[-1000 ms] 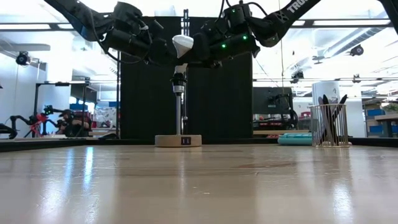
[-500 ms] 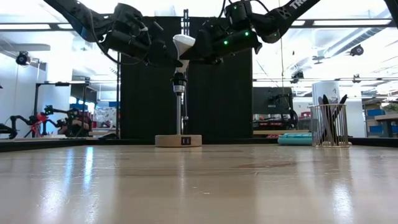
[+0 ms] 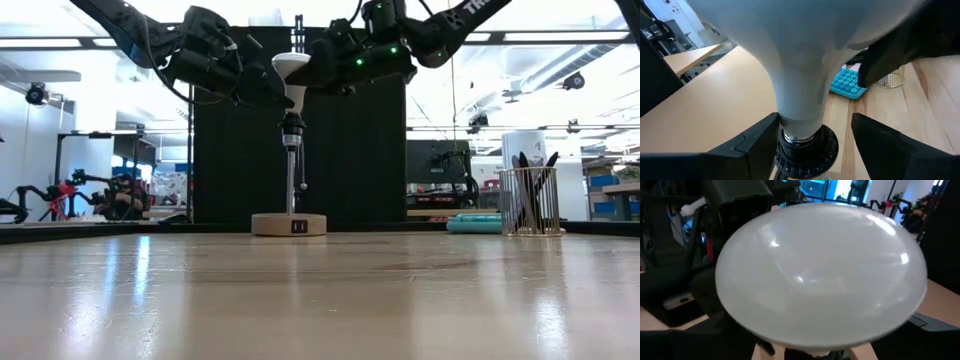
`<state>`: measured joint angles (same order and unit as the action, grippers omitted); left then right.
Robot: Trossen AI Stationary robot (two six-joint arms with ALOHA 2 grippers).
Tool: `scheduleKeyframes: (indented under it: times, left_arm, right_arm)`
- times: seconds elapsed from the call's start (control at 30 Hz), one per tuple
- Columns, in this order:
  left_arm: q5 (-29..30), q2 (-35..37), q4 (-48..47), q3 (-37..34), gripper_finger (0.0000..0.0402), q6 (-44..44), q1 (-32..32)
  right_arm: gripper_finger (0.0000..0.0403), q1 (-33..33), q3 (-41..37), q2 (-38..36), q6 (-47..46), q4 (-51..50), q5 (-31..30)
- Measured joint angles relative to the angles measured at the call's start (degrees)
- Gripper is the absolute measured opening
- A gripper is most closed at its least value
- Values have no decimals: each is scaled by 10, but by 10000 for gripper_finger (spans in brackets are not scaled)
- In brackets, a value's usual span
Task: Screw lightbulb
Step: Insert the light bulb into the table lamp
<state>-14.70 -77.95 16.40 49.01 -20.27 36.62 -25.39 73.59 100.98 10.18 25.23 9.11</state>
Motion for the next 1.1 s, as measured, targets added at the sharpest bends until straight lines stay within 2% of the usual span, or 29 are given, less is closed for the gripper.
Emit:
scheduleKeyframes:
  times: [0.33, 0.9, 1.1]
  left_arm:
    - [1, 0, 2, 0, 237, 0, 0]
    - [1, 0, 4, 0, 237, -2, 0]
    - [3, 4, 3, 0, 237, -2, 0]
  right_arm:
    - [289, 0, 18, 43, 21, 37, -1]
    - [213, -1, 36, 43, 29, 33, -1]
    - [205, -1, 36, 43, 17, 33, -1]
